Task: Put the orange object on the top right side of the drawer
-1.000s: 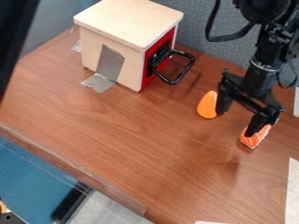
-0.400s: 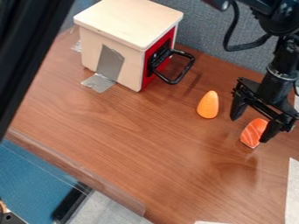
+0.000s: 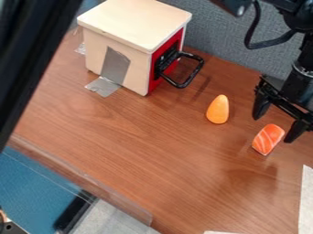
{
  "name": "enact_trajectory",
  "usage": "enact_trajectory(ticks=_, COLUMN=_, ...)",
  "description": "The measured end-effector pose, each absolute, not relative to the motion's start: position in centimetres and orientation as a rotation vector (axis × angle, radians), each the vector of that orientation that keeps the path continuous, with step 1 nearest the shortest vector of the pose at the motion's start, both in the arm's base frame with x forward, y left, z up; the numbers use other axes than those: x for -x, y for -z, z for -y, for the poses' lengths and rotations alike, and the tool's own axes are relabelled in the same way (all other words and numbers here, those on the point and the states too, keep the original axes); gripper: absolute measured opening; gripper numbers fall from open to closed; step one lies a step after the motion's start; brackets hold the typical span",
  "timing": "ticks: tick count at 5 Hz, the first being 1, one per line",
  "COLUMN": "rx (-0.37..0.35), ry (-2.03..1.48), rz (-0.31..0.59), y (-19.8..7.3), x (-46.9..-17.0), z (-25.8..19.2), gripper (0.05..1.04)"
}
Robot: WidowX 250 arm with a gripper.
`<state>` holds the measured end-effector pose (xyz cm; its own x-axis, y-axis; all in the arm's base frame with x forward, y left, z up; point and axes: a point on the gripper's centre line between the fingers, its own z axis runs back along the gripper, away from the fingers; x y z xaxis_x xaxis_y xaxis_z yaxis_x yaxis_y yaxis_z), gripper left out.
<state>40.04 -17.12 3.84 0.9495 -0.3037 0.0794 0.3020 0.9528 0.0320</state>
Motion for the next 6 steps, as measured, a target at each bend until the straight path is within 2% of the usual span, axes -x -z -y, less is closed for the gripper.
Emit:
enact_trajectory(ticks=1, rx=-0.046, ry=0.301, rz=0.056, y=-1.8, x=-39.9, z=17.3, gripper=1.001)
enact_trajectory(ticks=2, rx=-0.056, ry=0.3, rz=0.053, y=-1.0, x=-40.2, z=18.0, gripper=0.955)
enact_trajectory(ticks=3, rx=-0.052, ry=0.299, rz=0.06, y=-0.9, x=-40.8, z=19.0, gripper=0.675)
enact_trajectory(ticks=4, rx=-0.05, ry=0.29, rz=0.075, y=-1.7, x=-41.0, z=19.6, gripper=0.569)
enact_trajectory(ticks=5, rx=-0.049, ry=0.301, rz=0.09, y=-2.9, x=-41.6, z=19.8, gripper=0.569)
enact_trajectory(ticks=6, rx=-0.048, ry=0.243, rz=0.113, y=-5.2, x=-43.4, z=17.8, gripper=0.569)
